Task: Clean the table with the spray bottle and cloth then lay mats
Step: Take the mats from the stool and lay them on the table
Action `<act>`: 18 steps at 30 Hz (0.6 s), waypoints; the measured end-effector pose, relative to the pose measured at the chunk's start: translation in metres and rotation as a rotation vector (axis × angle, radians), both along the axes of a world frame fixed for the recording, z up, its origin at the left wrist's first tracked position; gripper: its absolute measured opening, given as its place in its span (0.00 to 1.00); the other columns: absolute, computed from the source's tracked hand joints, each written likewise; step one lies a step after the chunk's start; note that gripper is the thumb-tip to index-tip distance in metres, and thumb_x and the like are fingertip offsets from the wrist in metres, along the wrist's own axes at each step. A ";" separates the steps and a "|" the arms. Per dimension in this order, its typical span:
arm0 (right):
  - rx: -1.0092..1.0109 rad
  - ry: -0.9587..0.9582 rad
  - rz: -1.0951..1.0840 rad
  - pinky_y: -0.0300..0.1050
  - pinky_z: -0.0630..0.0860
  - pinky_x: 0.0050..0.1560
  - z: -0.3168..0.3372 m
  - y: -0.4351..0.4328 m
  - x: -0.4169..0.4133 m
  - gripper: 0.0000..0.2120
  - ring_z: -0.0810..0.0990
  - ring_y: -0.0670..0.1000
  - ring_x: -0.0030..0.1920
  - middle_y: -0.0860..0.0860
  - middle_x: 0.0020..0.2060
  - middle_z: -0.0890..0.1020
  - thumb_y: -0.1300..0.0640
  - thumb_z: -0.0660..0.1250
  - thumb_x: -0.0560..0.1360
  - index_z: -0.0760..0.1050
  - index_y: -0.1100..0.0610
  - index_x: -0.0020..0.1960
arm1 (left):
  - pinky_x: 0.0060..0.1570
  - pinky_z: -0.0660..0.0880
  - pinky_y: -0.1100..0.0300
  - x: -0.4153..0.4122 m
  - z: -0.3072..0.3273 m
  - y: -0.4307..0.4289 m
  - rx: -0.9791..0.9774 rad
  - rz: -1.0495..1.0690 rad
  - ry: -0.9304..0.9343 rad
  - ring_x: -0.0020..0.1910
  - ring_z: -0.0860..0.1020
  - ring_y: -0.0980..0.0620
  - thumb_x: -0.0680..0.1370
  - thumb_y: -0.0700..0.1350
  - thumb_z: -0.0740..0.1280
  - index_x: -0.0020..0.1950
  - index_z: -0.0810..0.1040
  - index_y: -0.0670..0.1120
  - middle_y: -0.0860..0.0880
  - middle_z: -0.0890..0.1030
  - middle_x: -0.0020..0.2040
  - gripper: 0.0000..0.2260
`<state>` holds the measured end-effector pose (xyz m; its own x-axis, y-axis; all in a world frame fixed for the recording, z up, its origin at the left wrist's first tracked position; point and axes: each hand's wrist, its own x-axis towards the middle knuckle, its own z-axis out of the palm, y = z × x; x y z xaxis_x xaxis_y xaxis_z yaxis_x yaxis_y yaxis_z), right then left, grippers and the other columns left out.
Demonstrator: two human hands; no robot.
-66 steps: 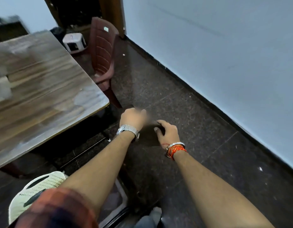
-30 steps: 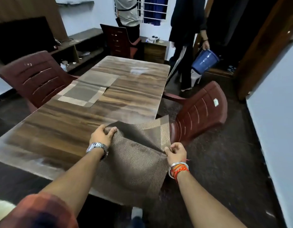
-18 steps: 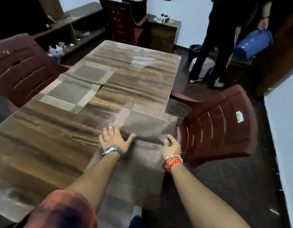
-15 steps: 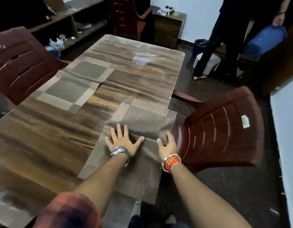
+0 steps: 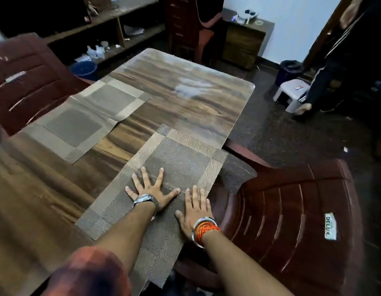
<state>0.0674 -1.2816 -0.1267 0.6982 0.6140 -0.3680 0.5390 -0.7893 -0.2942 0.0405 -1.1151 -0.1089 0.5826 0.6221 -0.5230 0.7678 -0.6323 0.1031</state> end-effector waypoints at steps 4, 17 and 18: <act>0.010 -0.017 0.031 0.52 0.33 0.72 -0.001 0.011 0.035 0.44 0.30 0.56 0.75 0.52 0.76 0.32 0.33 0.32 0.67 0.35 0.53 0.78 | 0.71 0.39 0.30 0.032 -0.007 0.014 0.039 0.009 -0.017 0.78 0.33 0.37 0.63 0.83 0.49 0.76 0.35 0.70 0.42 0.29 0.79 0.46; -0.069 -0.039 0.040 0.53 0.31 0.72 0.001 0.041 0.103 0.45 0.30 0.57 0.75 0.53 0.76 0.33 0.31 0.30 0.66 0.35 0.53 0.78 | 0.71 0.37 0.29 0.101 -0.010 0.047 0.016 -0.014 -0.026 0.77 0.31 0.37 0.61 0.85 0.48 0.75 0.34 0.71 0.40 0.29 0.78 0.47; -0.071 -0.040 0.045 0.53 0.31 0.71 0.001 0.041 0.105 0.45 0.30 0.57 0.75 0.53 0.76 0.33 0.31 0.30 0.66 0.35 0.53 0.78 | 0.70 0.36 0.30 0.102 -0.010 0.047 0.015 -0.010 -0.032 0.77 0.31 0.37 0.61 0.85 0.48 0.75 0.35 0.72 0.40 0.29 0.78 0.47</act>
